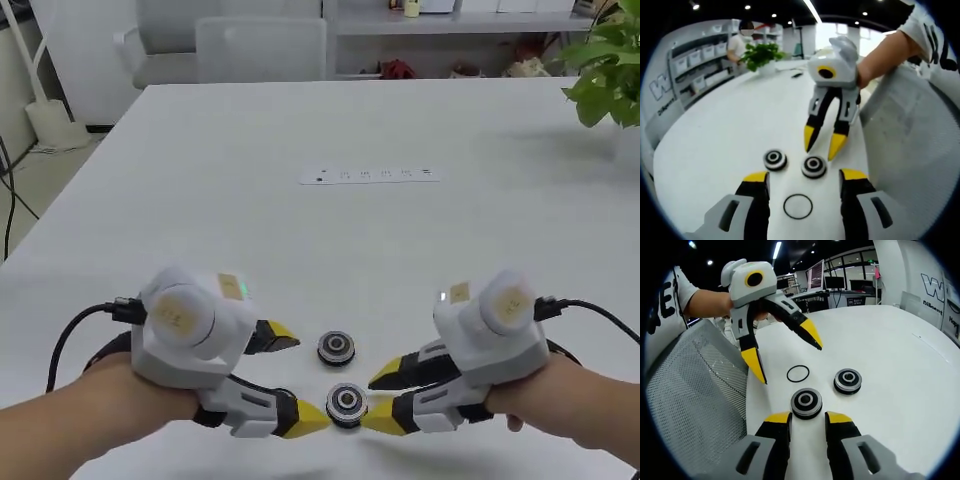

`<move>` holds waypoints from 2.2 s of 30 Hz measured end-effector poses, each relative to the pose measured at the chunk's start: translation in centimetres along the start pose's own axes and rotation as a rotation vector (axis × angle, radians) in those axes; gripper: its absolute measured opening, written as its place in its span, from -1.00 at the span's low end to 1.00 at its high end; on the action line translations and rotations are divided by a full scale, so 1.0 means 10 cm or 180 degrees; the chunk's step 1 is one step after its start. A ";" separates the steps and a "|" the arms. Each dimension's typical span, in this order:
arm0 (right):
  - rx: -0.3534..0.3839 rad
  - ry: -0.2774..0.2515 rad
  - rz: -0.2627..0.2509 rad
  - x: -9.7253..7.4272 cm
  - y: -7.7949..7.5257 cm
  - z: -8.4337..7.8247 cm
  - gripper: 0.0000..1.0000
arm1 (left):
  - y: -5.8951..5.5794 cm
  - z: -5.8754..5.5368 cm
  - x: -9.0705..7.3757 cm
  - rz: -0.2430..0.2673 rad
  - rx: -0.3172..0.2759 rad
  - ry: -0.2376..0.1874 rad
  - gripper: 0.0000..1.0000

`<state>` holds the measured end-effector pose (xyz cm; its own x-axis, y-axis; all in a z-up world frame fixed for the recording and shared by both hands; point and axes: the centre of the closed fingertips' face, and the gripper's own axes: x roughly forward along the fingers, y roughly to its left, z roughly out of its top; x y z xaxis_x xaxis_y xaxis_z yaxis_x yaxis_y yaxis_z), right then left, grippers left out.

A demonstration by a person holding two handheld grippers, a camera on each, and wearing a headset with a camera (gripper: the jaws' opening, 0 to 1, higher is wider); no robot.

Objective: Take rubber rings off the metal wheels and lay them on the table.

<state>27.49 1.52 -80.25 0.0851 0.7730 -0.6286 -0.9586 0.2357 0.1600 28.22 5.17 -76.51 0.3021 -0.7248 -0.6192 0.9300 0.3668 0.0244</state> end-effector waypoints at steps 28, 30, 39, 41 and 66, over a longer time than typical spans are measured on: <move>-0.0013 0.0012 0.0014 0.06 0.00 -0.06 -0.70 | -0.14 -0.05 0.27 -0.0193 -0.0034 0.0098 -0.34; -0.0009 0.0009 0.0011 0.06 -0.01 -0.06 -0.71 | -0.15 -0.05 0.29 -0.0203 -0.0040 0.0090 -0.37; -0.0024 -0.0006 0.0011 0.06 -0.01 -0.06 -0.71 | -0.20 -0.02 0.38 -0.0255 0.0004 0.0095 -0.52; -0.0026 -0.0010 0.0011 0.06 0.00 -0.06 -0.72 | -0.21 -0.03 0.39 -0.0258 0.0023 0.0101 -0.55; 0.0068 -0.0009 0.0039 0.04 -0.01 -0.09 -0.93 | -0.12 -0.04 0.40 -0.0031 -0.0045 -0.0003 -0.72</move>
<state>27.41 1.31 -81.21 0.0743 0.7776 -0.6244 -0.9535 0.2388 0.1839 28.20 2.09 -79.33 0.2933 -0.7290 -0.6185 0.9298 0.3680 0.0072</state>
